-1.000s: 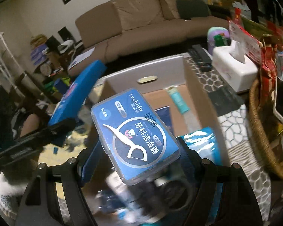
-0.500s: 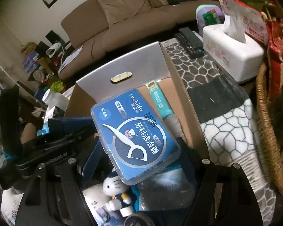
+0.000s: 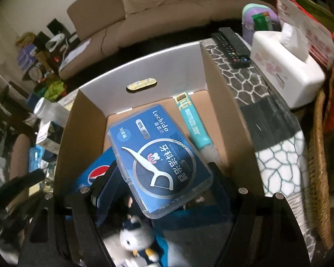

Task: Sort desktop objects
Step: 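Carry both boxes into the cardboard box and open both tools, then withdraw both tools from the cardboard box back over the table, then grasp a wooden ball with each tool, then carry both wooden balls over the cardboard box and release them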

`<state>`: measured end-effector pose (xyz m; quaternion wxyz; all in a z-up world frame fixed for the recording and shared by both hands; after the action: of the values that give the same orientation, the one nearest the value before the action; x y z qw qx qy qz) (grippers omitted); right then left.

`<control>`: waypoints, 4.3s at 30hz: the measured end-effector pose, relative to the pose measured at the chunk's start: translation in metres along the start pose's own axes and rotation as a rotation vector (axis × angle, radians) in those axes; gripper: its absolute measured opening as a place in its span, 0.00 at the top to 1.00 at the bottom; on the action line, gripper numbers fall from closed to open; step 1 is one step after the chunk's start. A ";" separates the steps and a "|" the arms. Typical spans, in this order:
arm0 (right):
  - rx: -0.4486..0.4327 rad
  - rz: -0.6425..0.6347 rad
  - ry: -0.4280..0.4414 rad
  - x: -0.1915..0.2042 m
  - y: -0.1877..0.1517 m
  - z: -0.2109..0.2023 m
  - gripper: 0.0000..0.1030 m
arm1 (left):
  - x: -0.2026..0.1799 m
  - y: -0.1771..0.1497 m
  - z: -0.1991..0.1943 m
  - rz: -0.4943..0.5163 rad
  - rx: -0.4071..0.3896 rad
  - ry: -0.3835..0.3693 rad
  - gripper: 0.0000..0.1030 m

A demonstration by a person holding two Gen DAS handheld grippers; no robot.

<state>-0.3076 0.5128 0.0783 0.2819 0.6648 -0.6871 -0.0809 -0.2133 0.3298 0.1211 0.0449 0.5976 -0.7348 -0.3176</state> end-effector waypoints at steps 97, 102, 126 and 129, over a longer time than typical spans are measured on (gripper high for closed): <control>0.040 -0.466 0.143 0.312 -0.239 0.078 0.78 | 0.270 -0.196 -0.076 0.092 -0.062 0.202 0.56; 0.034 -0.448 0.164 0.307 -0.238 0.073 0.77 | 0.271 -0.192 -0.074 0.077 -0.056 0.178 0.79; -0.148 -0.094 0.122 0.119 -0.085 -0.064 0.77 | 0.042 -0.052 -0.069 0.105 -0.092 -0.225 0.79; -0.125 -0.045 0.108 0.092 -0.073 -0.054 0.77 | 0.019 -0.043 -0.041 0.129 -0.060 -0.210 0.79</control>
<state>-0.2131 0.4313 0.1133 0.3579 0.6644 -0.6494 -0.0940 -0.1644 0.2918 0.1249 0.0058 0.5111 -0.7625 -0.3967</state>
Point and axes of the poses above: each gripper's, at about its wrist camera, not at the fingertips, and z roughly the way its jaws point, x to its left, y to its top, the point moved 4 cm from there along z, roughly the way its jaws point, and after that the axes turned 2 degrees about -x, right-handed, at the moved point
